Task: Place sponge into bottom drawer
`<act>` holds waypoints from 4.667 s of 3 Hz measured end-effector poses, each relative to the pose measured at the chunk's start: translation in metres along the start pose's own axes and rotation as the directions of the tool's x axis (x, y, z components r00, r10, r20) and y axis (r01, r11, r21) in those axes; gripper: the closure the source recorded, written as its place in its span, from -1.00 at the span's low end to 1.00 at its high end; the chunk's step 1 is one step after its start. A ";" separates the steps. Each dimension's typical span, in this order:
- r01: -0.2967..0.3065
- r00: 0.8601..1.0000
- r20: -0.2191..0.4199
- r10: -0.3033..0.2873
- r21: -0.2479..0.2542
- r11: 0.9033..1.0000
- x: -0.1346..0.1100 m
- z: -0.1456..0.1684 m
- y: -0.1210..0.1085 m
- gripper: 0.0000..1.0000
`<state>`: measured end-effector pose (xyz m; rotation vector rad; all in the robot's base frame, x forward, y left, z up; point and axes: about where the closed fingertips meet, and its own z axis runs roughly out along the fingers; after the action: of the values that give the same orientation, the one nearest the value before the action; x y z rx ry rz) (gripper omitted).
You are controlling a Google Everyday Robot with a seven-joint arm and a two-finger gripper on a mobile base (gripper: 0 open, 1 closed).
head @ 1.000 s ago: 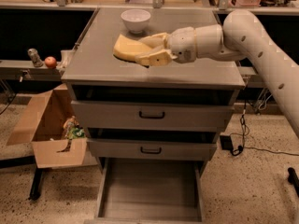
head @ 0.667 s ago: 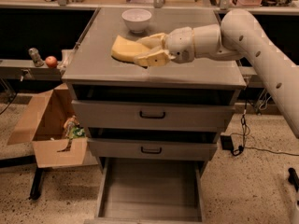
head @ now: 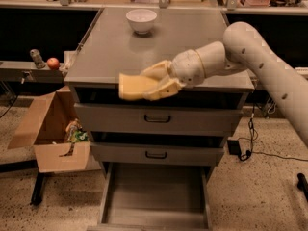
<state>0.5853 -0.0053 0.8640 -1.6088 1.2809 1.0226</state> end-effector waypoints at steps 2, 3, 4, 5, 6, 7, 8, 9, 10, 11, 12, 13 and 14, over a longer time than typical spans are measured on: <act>-0.084 0.982 -0.181 0.059 -0.132 0.988 0.071 0.008 0.095 1.00; -0.085 0.982 -0.181 0.060 -0.134 0.987 0.072 0.008 0.095 1.00; -0.110 0.967 -0.238 0.090 -0.074 0.991 0.094 0.013 0.100 1.00; -0.265 0.922 -0.265 0.283 0.101 0.959 0.190 0.008 0.136 1.00; -0.376 0.878 -0.234 0.417 0.204 0.904 0.258 0.007 0.160 1.00; -0.487 0.809 -0.254 0.531 0.217 0.846 0.323 0.016 0.186 1.00; -0.490 0.806 -0.255 0.534 0.220 0.844 0.328 0.019 0.186 1.00; -0.516 0.781 -0.254 0.570 0.250 0.819 0.385 0.046 0.186 1.00; -0.604 0.725 -0.229 0.650 0.243 0.759 0.480 0.102 0.195 1.00; -0.604 0.725 -0.229 0.650 0.243 0.759 0.480 0.102 0.195 1.00; -0.593 0.725 -0.236 0.647 0.263 0.761 0.489 0.106 0.194 1.00; -0.565 0.737 -0.234 0.634 0.301 0.768 0.526 0.119 0.181 1.00; -0.549 0.754 -0.208 0.624 0.322 0.771 0.577 0.148 0.158 1.00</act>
Offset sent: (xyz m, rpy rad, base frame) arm -0.1101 -0.0552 -0.1283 -0.2903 0.1769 0.0447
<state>0.5029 -0.0728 0.2568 -1.2101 2.1382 0.9433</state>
